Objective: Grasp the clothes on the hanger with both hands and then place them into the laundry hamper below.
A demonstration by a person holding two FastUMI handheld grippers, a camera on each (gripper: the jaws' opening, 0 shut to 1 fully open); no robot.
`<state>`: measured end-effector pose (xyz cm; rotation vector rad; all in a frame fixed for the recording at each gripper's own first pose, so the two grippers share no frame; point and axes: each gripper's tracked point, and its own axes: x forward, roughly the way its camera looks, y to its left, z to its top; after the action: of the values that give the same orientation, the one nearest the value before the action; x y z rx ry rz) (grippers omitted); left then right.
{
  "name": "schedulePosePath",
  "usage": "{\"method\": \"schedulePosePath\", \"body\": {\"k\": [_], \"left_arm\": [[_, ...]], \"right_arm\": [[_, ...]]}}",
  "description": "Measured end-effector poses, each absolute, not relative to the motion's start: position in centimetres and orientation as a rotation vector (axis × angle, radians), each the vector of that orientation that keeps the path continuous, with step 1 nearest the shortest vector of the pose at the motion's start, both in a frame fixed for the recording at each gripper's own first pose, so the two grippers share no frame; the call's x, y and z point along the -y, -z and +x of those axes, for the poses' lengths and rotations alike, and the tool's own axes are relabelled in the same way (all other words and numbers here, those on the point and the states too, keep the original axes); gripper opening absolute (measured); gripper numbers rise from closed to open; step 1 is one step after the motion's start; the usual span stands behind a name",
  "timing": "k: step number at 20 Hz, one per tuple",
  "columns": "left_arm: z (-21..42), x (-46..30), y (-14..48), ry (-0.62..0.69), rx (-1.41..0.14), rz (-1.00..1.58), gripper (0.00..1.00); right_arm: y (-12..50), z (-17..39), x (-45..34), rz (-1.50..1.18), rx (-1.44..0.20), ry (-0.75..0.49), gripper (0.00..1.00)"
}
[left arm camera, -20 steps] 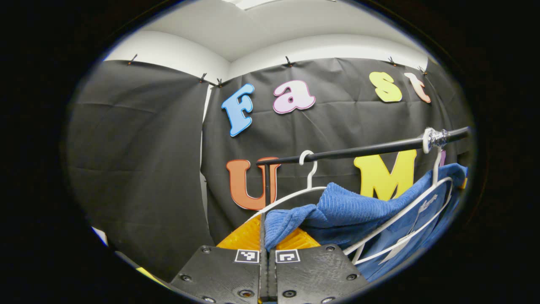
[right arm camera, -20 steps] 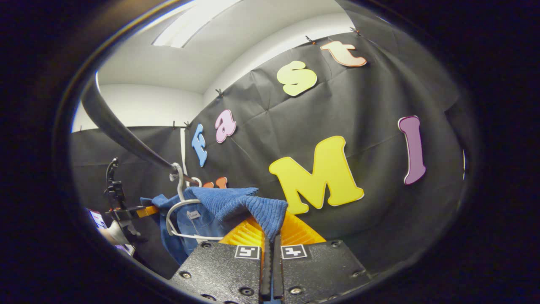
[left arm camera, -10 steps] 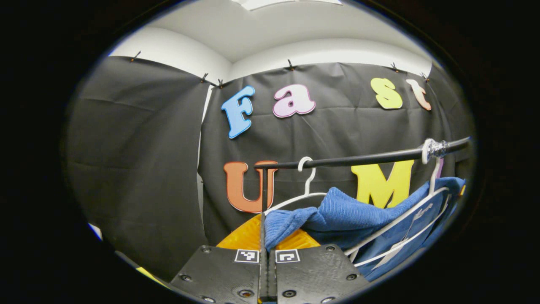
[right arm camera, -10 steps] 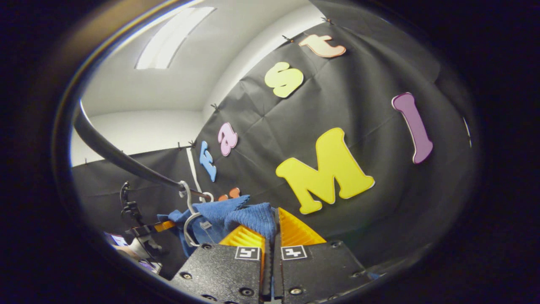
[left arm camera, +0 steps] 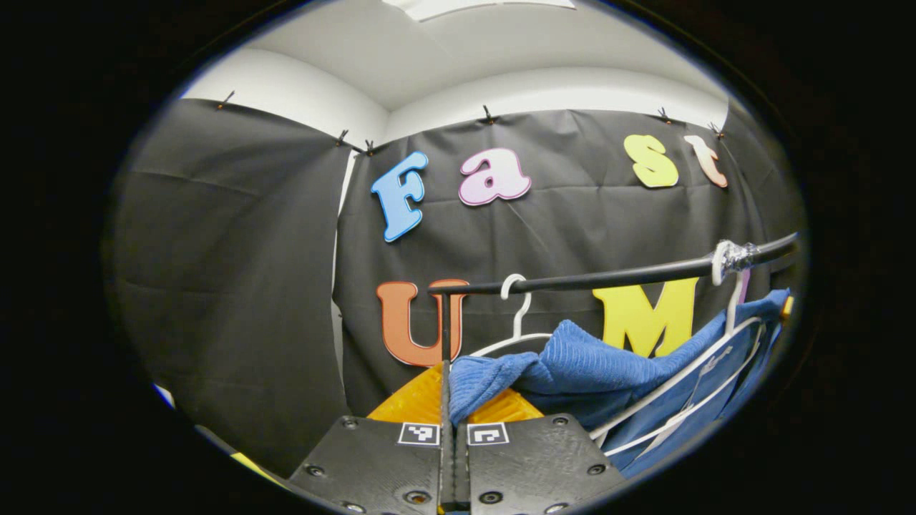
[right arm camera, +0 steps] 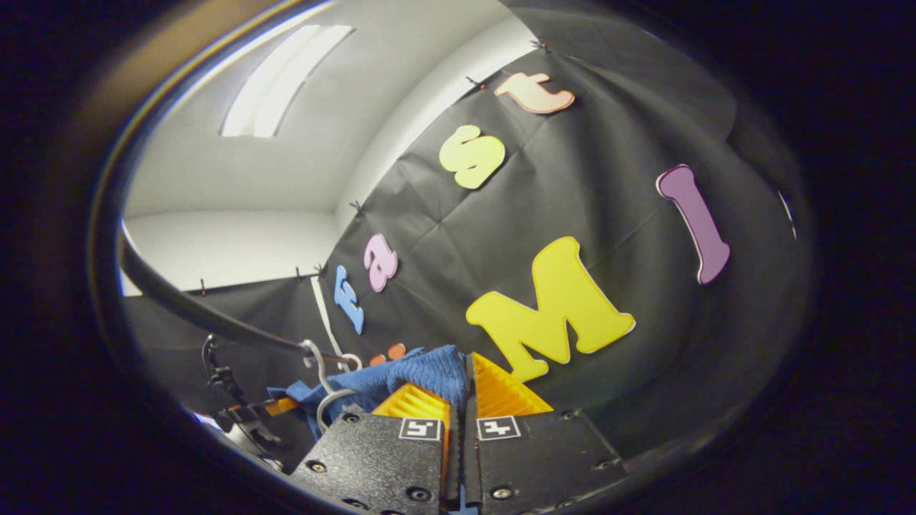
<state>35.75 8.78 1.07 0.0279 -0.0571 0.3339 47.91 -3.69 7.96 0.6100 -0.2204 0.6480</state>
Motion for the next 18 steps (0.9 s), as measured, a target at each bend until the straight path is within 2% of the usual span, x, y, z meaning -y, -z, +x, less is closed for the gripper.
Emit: {"method": "schedulePosePath", "body": {"k": [1,3,4,5,6,7,8,13,18], "left_arm": [[36.2,-8.6,-1.0,-0.320,0.059,0.022,0.05],[37.0,-8.3,-0.9,-0.290,0.049,0.019,0.05],[37.6,-8.1,-0.2,-0.270,0.028,0.014,0.00],[38.0,-8.1,1.0,-0.251,0.004,0.000,0.05],[38.2,-8.3,2.1,-0.235,-0.017,-0.018,0.00],[38.2,-8.4,3.4,-0.222,-0.043,-0.040,0.05],[38.4,-8.4,4.7,-0.214,-0.068,-0.054,0.00],[36.7,-9.0,10.0,-0.240,-0.148,-0.048,0.00],[32.2,-9.6,16.9,-0.297,-0.277,-0.045,0.00]], "right_arm": [[-7.6,48.9,4.0,0.586,0.214,-0.614,0.05],[-6.5,50.2,4.1,0.561,0.186,-0.570,0.05],[-5.4,51.0,4.2,0.555,0.151,-0.552,0.05],[-4.1,51.4,4.2,0.557,0.113,-0.542,0.05],[-3.0,51.9,4.5,0.561,0.087,-0.525,0.05],[-1.6,52.3,4.6,0.547,0.058,-0.515,0.05],[-0.1,52.6,4.3,0.526,0.021,-0.507,0.05],[5.6,53.0,2.9,0.473,-0.103,-0.490,0.06],[11.9,51.0,1.8,0.431,-0.225,-0.487,0.06]]}}
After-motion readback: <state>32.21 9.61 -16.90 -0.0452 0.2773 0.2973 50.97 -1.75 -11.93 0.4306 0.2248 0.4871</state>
